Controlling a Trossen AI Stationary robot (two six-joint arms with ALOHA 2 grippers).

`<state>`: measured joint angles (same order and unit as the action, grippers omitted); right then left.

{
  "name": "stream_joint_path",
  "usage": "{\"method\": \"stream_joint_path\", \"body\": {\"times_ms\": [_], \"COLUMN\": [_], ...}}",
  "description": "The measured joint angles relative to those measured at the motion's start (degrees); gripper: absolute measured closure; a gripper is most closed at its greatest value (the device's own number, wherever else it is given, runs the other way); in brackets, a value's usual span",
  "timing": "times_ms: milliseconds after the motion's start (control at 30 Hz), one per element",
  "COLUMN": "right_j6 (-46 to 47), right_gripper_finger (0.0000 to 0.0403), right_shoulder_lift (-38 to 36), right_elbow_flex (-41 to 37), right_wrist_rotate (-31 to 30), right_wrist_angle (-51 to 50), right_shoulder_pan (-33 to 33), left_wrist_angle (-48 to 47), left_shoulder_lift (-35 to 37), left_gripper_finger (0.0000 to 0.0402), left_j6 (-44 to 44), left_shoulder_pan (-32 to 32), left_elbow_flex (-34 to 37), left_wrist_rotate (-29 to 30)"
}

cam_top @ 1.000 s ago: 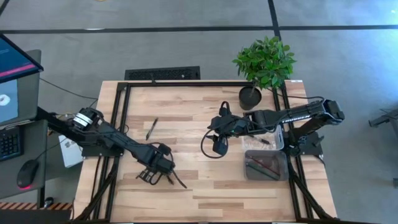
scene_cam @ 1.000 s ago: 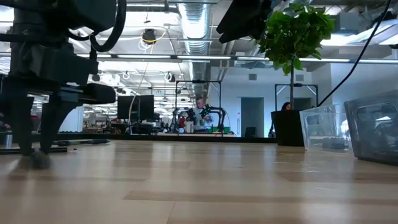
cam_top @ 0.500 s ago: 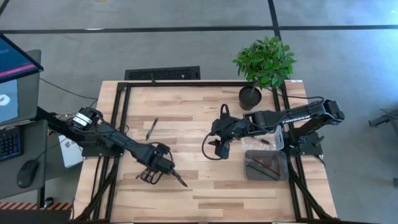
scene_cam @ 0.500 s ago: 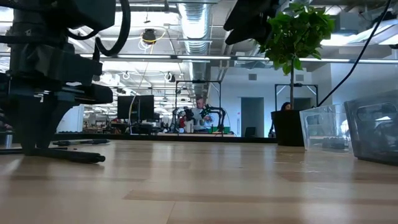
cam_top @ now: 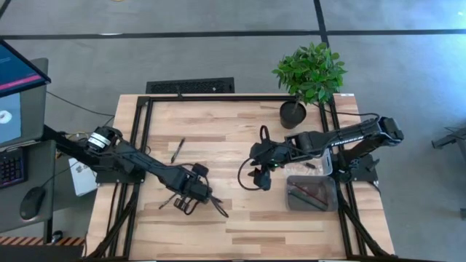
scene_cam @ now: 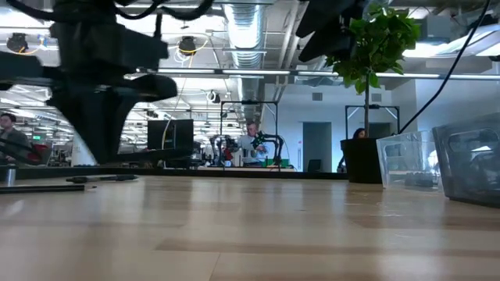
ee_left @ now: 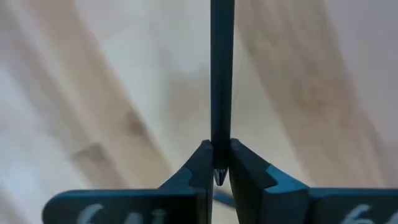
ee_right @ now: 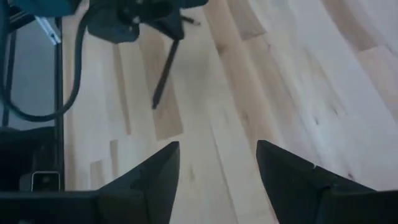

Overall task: Sort pens & pencils
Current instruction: Put the bottom black pen into the white transparent bin

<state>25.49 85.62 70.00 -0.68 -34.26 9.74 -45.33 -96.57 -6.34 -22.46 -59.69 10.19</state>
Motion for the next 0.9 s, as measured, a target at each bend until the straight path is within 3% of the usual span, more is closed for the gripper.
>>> {"method": "stream_joint_path", "body": {"times_ms": [167, 367, 667, 900], "right_j6": [1.44, 11.07, 12.29, 12.16], "right_gripper_finger": [0.0133, 0.0104, 0.0101, 0.0101], "right_shoulder_lift": [0.0, 0.0, 0.0, 0.0], "right_elbow_flex": [-0.02, -0.02, 0.0, -0.02], "right_wrist_rotate": [2.38, 2.66, 2.33, 2.15], "right_wrist_angle": [0.07, 0.35, 1.73, 3.89], "right_shoulder_pan": [0.74, 0.74, 1.16, 0.67], "left_wrist_angle": [0.17, 0.24, 2.77, 10.35], "left_shoulder_lift": [0.02, 0.12, 0.21, 0.2], "left_gripper_finger": [0.0384, 0.0383, 0.0383, 0.0383], "left_j6": [-2.85, -9.62, -19.67, -29.03], "left_shoulder_pan": [1.14, 2.18, 4.4, 5.7], "left_elbow_flex": [-3.11, -7.46, -11.09, -11.09], "left_wrist_rotate": [5.92, 16.06, 30.59, 36.88]}}
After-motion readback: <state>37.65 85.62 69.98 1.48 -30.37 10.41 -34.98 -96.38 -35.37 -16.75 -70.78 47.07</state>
